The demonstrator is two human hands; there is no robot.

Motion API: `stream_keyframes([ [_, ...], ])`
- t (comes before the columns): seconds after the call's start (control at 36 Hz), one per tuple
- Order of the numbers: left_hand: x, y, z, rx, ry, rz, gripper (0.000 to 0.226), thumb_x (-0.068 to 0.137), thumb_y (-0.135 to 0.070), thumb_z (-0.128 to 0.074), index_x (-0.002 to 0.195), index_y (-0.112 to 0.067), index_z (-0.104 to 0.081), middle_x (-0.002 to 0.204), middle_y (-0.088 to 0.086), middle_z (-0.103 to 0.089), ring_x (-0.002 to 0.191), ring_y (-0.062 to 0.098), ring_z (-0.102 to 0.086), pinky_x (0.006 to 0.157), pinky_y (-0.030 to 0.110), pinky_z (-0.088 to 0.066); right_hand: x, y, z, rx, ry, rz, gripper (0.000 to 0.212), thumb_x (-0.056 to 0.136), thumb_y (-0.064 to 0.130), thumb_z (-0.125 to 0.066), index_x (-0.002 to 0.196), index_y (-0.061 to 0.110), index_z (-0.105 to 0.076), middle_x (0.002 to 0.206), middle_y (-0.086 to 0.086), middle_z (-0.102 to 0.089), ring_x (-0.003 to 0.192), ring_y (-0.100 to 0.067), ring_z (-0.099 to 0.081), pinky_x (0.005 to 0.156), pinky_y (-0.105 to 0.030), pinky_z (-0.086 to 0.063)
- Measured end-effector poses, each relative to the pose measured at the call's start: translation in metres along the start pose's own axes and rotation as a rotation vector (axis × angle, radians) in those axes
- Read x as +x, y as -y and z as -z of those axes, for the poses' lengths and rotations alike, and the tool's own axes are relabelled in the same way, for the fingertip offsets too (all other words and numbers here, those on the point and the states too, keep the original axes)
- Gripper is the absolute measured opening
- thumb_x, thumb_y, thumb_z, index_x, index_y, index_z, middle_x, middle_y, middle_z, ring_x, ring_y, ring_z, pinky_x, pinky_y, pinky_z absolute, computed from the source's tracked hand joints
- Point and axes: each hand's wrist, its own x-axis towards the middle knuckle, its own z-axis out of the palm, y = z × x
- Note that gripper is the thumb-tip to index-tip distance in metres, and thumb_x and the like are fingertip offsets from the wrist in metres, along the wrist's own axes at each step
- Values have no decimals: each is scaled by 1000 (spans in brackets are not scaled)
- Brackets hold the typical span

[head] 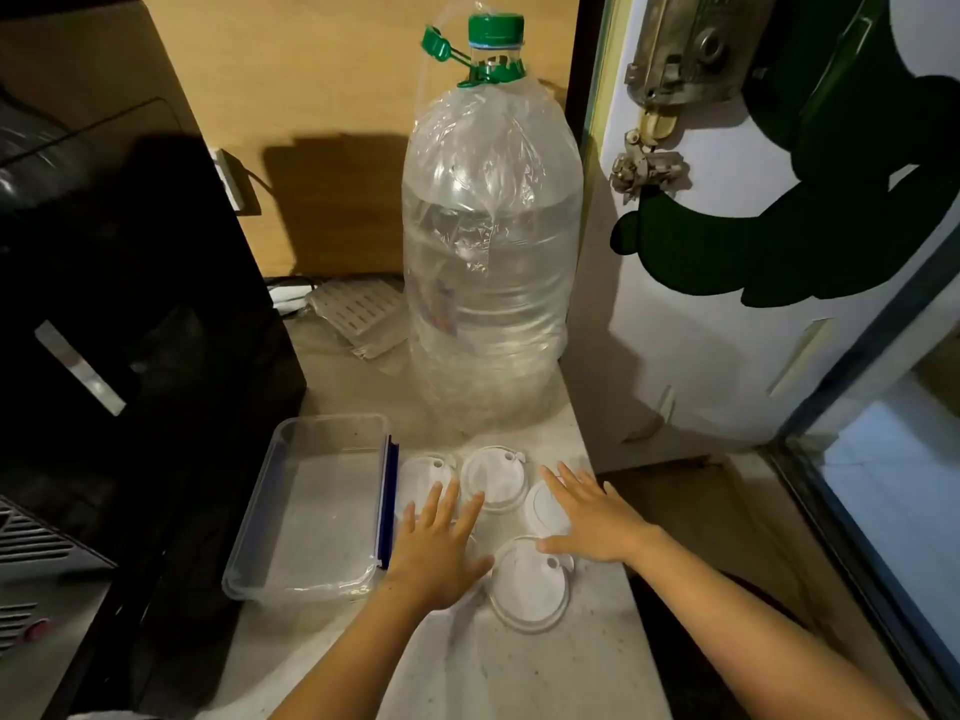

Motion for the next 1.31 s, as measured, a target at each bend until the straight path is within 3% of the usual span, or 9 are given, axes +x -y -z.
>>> stream_keyframes([
  [0.17, 5, 4, -5, 24, 13, -9, 75, 89, -59, -28, 144, -29, 12, 156, 6, 20, 142, 28, 19, 115, 50, 6, 6, -8, 8, 0, 41, 58, 116, 70, 55, -70, 147, 22, 11, 159, -3, 14, 146, -24, 10, 120, -45, -3],
  [0.28, 7, 7, -6, 27, 4, -2, 75, 89, -60, -28, 144, -29, 12, 156, 6, 20, 142, 27, 19, 115, 49, 7, 12, -12, 18, -18, 66, 81, 118, 67, 46, -77, 148, 22, 4, 159, -4, 10, 147, -22, 9, 121, -40, -6],
  [0.47, 8, 10, -5, 20, -8, 2, 76, 88, -61, -28, 143, -30, 14, 156, 6, 20, 142, 26, 19, 115, 48, 7, 24, -10, 16, -155, 82, 96, 114, 66, 32, -80, 149, 22, -2, 160, -5, 3, 147, -22, 2, 121, -37, -9],
  [0.69, 6, 13, -2, 14, -17, 6, 75, 89, -60, -28, 143, -29, 14, 156, 5, 19, 142, 27, 18, 116, 47, 6, 30, -7, 13, -126, 59, 124, 106, 64, 21, -82, 147, 20, -16, 150, -3, -27, 137, -23, -26, 112, -37, -33],
  [0.97, 4, 14, 6, -41, -33, 22, 75, 89, -59, -28, 144, -28, 13, 156, 5, 19, 143, 25, 17, 116, 46, 4, 26, -7, 17, -105, 1, 101, 94, 67, 16, -78, 142, 17, -21, 146, -4, -29, 132, -24, -34, 102, -36, -43],
  [1.14, 6, 15, 13, -187, -49, 33, 77, 89, -58, -32, 144, -28, 13, 156, 5, 17, 143, 24, 16, 117, 44, 4, 15, -5, 36, 21, -93, 110, 97, 69, 18, -76, 145, 20, -15, 149, -3, -25, 136, -22, -28, 106, -35, -39],
  [1.31, 9, 15, 27, -459, -78, 50, 82, 85, -59, -42, 145, -30, 6, 158, 5, 12, 144, 22, 12, 117, 46, 0, -3, 15, 76, 322, -240, 230, 98, 71, 15, -72, 144, 41, -12, 144, 0, -25, 134, -20, -28, 104, -34, -37],
])
